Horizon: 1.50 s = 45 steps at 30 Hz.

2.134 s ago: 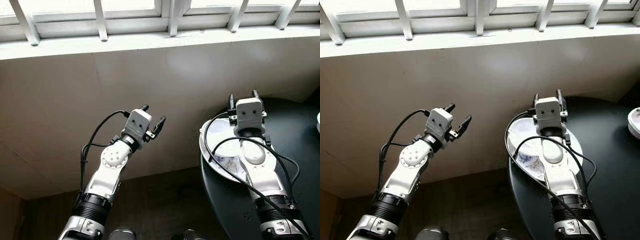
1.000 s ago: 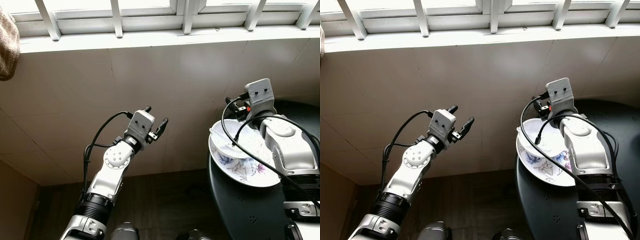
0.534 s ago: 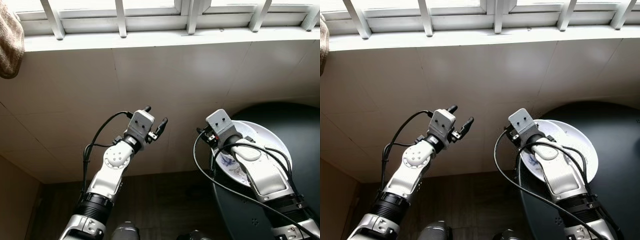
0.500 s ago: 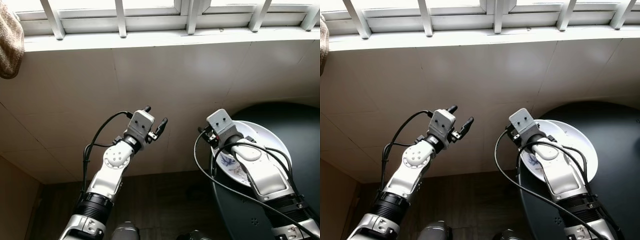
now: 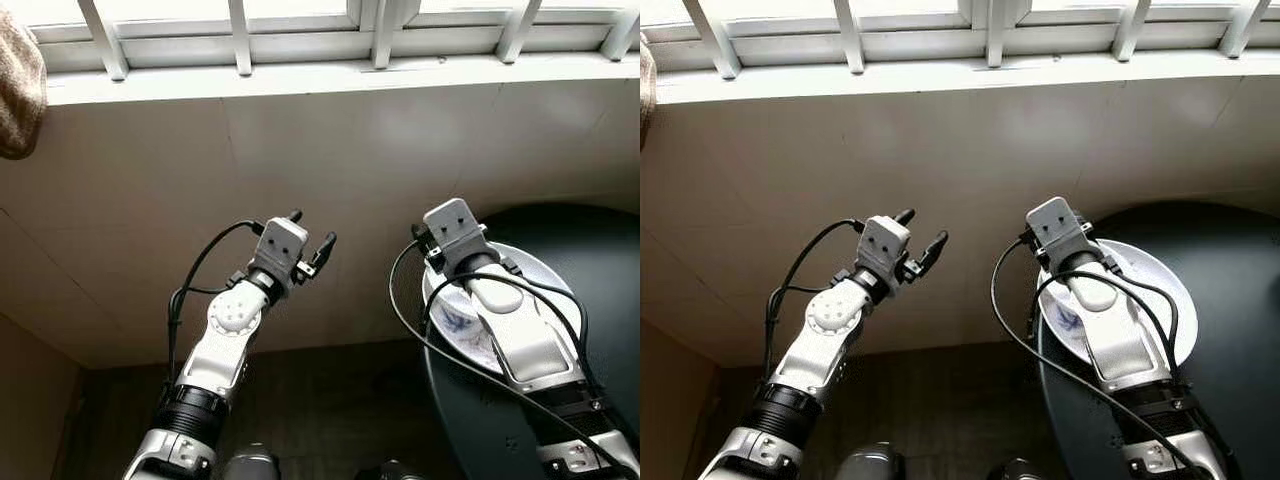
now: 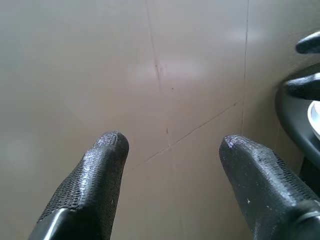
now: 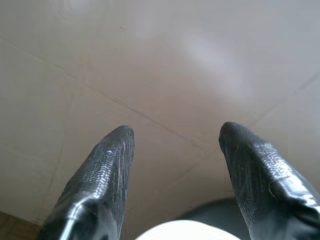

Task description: Kitchen organization

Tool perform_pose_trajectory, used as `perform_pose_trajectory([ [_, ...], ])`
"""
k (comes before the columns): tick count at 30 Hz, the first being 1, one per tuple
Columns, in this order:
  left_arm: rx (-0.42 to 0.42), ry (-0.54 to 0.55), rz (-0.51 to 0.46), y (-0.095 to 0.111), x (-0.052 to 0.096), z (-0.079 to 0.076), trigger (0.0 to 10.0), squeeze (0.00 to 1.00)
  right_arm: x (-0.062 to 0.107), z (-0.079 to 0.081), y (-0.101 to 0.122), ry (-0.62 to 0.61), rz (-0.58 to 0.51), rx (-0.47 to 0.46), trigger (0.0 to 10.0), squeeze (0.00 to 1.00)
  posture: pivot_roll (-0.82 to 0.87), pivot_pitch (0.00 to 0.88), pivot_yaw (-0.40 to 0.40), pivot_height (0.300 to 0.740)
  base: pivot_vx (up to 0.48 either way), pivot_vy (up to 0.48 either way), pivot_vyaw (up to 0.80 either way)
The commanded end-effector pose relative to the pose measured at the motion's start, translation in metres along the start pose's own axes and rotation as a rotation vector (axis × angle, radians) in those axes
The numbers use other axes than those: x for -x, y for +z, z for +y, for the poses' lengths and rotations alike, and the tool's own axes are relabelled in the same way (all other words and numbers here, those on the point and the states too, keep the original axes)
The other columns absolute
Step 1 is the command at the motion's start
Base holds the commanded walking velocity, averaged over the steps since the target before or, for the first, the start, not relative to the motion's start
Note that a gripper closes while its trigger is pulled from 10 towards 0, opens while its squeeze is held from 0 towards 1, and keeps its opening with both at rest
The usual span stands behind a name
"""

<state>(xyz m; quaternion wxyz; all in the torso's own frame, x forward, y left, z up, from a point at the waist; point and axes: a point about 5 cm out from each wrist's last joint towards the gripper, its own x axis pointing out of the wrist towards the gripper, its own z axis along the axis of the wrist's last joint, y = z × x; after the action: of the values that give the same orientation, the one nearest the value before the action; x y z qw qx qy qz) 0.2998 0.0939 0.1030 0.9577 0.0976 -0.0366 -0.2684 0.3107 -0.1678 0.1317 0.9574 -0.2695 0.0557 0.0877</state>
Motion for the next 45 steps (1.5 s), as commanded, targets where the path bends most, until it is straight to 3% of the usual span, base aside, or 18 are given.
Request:
perform_pose_trajectory([
  [1,-0.005,0.008,0.003,0.001,0.000,0.005,10.0,0.00,0.000,0.005,0.003,-0.002,-0.026,0.004,10.0,0.00,0.13,0.000,-0.062,0.740,0.000,0.465,0.00],
  [8,-0.010,0.015,-0.005,0.002,0.000,0.005,10.0,0.00,-0.002,0.003,-0.004,-0.058,0.024,-0.026,10.0,0.00,0.14,0.000,-0.064,0.740,0.000,0.066,-0.34],
  [15,-0.011,0.013,-0.001,0.001,0.001,0.004,10.0,0.00,-0.002,-0.006,-0.013,-0.143,0.062,0.172,10.0,0.00,0.14,0.000,-0.065,0.740,0.000,0.000,-0.30],
  [21,-0.012,0.012,0.001,0.000,0.001,0.004,10.0,0.00,-0.004,-0.003,-0.019,-0.142,0.086,0.218,10.0,0.00,0.14,0.000,-0.065,0.740,0.000,0.000,0.00],
  [37,-0.012,0.010,0.005,-0.001,0.002,0.004,10.0,0.00,-0.003,0.007,-0.029,-0.121,0.136,0.219,10.0,0.00,0.14,0.000,-0.061,0.740,0.000,0.000,0.00],
  [42,-0.013,0.010,0.006,-0.001,0.001,0.004,10.0,0.00,-0.001,0.007,-0.037,-0.129,0.194,0.117,10.0,0.00,0.14,0.000,-0.060,0.740,0.000,0.000,0.00],
  [45,-0.013,0.009,0.006,-0.001,0.001,0.004,10.0,0.00,-0.001,0.008,-0.036,-0.124,0.190,0.118,10.0,0.00,0.13,0.000,-0.060,0.740,0.000,0.000,0.00],
])
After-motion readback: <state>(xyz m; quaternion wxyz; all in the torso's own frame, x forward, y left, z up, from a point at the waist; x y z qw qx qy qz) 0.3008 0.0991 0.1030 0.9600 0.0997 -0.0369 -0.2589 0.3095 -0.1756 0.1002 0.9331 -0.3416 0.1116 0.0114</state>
